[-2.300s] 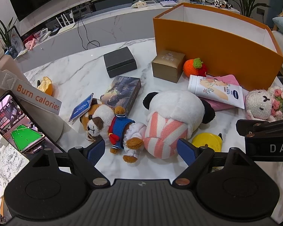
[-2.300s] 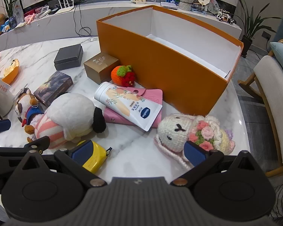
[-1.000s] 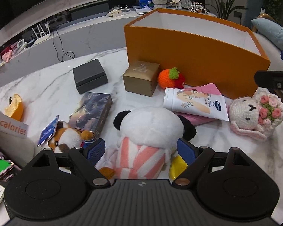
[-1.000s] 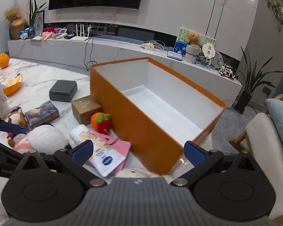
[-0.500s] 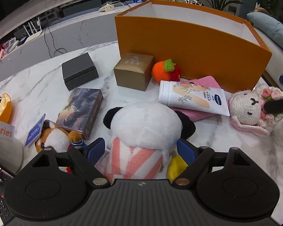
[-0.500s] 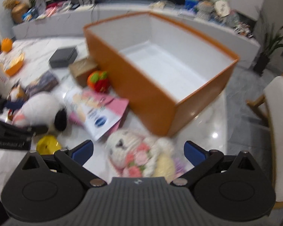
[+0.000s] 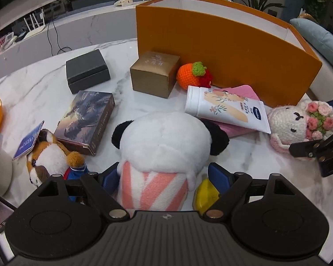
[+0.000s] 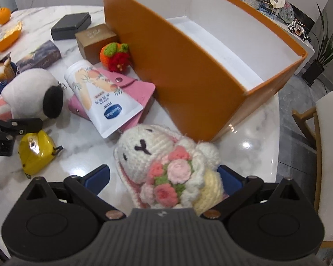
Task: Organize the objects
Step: 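Grasp the panda plush with the left gripper while the right gripper grasps the crocheted bunny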
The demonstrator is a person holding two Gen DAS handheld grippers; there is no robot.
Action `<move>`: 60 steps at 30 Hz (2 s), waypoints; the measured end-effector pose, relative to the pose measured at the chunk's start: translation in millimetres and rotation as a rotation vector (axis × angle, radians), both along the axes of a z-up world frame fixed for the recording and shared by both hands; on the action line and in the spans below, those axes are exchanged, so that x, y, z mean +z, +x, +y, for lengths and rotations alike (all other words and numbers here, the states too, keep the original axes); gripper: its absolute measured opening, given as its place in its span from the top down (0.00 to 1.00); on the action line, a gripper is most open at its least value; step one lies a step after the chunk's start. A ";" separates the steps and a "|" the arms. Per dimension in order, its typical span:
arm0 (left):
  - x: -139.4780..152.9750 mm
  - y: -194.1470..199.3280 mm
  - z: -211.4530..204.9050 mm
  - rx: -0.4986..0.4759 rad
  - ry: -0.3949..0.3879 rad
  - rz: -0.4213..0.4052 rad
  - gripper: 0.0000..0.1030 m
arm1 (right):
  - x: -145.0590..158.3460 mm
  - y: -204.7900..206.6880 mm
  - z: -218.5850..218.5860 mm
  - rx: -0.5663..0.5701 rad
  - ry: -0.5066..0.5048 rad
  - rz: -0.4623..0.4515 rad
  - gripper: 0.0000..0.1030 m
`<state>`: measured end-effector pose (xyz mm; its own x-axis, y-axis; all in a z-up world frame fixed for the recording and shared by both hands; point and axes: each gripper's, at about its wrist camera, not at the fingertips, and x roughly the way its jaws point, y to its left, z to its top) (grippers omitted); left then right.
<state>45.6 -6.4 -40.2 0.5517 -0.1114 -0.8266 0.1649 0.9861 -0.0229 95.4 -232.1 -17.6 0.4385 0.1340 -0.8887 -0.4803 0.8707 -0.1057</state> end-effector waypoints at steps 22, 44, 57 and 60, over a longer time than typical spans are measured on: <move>8.8 -20.0 11.6 0.029 -0.028 0.084 0.24 | -9.9 -47.2 30.6 0.279 -0.001 0.172 0.26; 4.6 -14.2 19.7 0.052 -0.086 0.088 0.23 | -4.4 -41.5 58.9 0.560 -0.197 0.001 0.13; 5.6 -15.5 22.5 0.069 -0.107 0.088 0.28 | -0.8 -32.4 63.0 0.642 -0.156 0.089 0.27; 6.4 -16.7 23.9 0.069 -0.114 0.088 0.29 | 1.7 -34.5 61.7 0.632 -0.147 0.088 0.27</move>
